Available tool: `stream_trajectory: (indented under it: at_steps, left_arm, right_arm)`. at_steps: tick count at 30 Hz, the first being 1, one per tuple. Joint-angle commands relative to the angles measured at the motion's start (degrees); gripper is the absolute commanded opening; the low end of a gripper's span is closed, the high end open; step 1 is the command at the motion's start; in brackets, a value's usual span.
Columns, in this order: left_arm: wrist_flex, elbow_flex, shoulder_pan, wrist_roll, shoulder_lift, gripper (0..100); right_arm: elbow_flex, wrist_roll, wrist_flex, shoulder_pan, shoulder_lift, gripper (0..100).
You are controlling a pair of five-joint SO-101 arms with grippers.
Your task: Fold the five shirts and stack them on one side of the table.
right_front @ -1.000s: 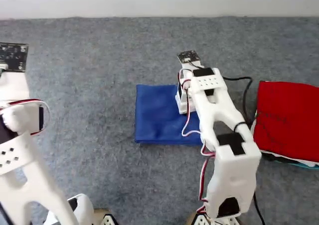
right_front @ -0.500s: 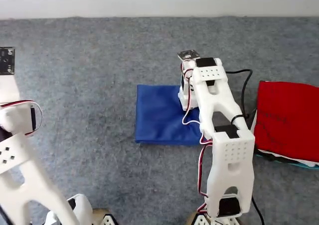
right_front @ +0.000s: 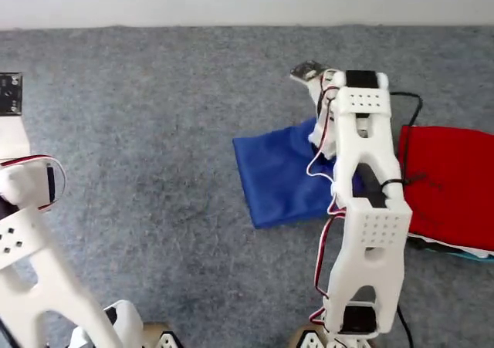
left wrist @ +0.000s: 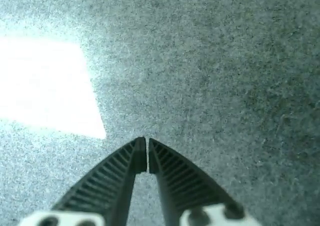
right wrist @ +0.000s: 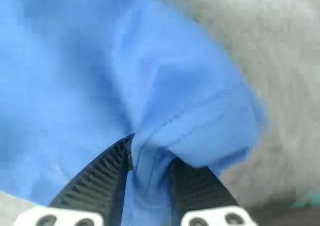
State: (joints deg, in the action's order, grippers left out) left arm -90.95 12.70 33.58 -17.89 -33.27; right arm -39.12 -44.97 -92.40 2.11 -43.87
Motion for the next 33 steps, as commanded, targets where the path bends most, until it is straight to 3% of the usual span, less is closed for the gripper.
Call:
stream_trajectory:
  at_steps: [1, 6, 12, 15, 17, 20, 28, 33]
  left_arm:
    - [0.6, -0.4, 0.0, -0.4, -1.2, 1]
    - [0.4, -0.4, 0.0, -0.4, -1.2, 1]
    - [0.4, -0.4, 0.0, -0.4, -1.4, 1]
    - [0.4, -0.4, 0.0, -0.4, -1.5, 1]
    - [0.4, -0.4, 0.0, -0.4, -1.5, 1]
    - [0.4, -0.4, 0.0, -0.4, -1.2, 1]
    - [0.7, -0.4, 0.0, -0.4, -1.2, 1]
    - [0.7, -0.4, 0.0, -0.4, -1.2, 1]
  right_arm:
    - [-5.8, -15.2, 1.8, 0.3, -1.2, 1.0]
    - [-13.4, -26.4, 3.4, 3.3, -4.7, 1.0]
    - [-21.5, -27.9, 7.5, 4.6, -8.7, 2.6]
    - [-26.1, -26.8, 5.6, 4.1, -9.5, 14.3]
    - [-29.0, -20.2, 3.4, 3.7, -9.7, 23.1]
    - [-33.3, -7.5, 1.7, 4.0, -9.7, 28.1]
    - [-37.8, 14.2, -1.4, 5.4, -9.2, 29.1]
    - [-42.9, 35.3, -10.6, 7.7, -9.7, 29.2]
